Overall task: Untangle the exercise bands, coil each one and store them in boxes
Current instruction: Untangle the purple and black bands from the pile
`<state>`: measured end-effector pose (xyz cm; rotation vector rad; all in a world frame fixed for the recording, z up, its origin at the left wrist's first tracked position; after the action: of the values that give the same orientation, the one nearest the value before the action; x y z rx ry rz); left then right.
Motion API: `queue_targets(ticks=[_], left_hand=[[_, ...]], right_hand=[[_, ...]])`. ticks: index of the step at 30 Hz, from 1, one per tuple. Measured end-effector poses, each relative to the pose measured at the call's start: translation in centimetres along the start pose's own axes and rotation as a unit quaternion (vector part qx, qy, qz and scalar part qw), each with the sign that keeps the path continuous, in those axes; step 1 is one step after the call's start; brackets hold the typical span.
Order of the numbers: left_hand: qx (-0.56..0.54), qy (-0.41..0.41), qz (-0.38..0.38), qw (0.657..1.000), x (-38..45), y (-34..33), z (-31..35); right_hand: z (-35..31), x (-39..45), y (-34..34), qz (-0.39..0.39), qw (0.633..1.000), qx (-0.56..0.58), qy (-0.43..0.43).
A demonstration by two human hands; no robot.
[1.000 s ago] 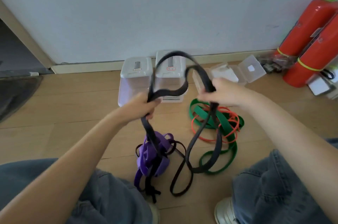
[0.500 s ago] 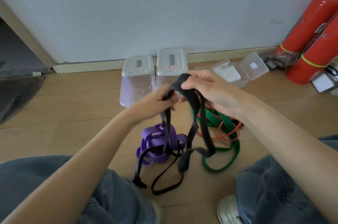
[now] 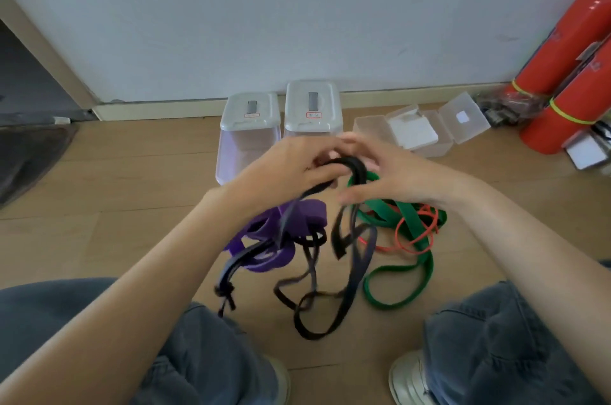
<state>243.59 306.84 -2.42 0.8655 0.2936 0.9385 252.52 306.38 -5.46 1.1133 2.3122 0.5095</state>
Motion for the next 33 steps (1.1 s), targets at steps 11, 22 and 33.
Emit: queue_targets(ticks=[11,22,33], left_hand=[[-0.085,0.218,-0.138,0.962,-5.1,-7.8,-11.1],[-0.471,0.304,0.003,0.828,-3.9,-2.9,-8.6],[-0.593,0.160,-0.069,0.786,-2.8,-0.4,-2.8]], right_hand=[[-4.5,-0.9,1.3,0.027,0.929,0.324,0.178],[7.1,-1.1,5.3,0.129,0.933,-0.262,-0.209],[1.5,1.1,1.0,0.135,0.988,0.075,-0.006]])
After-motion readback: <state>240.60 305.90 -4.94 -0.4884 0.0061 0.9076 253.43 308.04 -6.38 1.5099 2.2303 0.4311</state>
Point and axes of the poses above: each hand's wrist, its own x-axis towards the middle knuckle, its own y-axis out of the back of the hand, z = x × y, the point moved 9 cm from there along x, towards the middle knuckle, and after that the axes turned 2 degrees about -z, right-handed, at the moved point
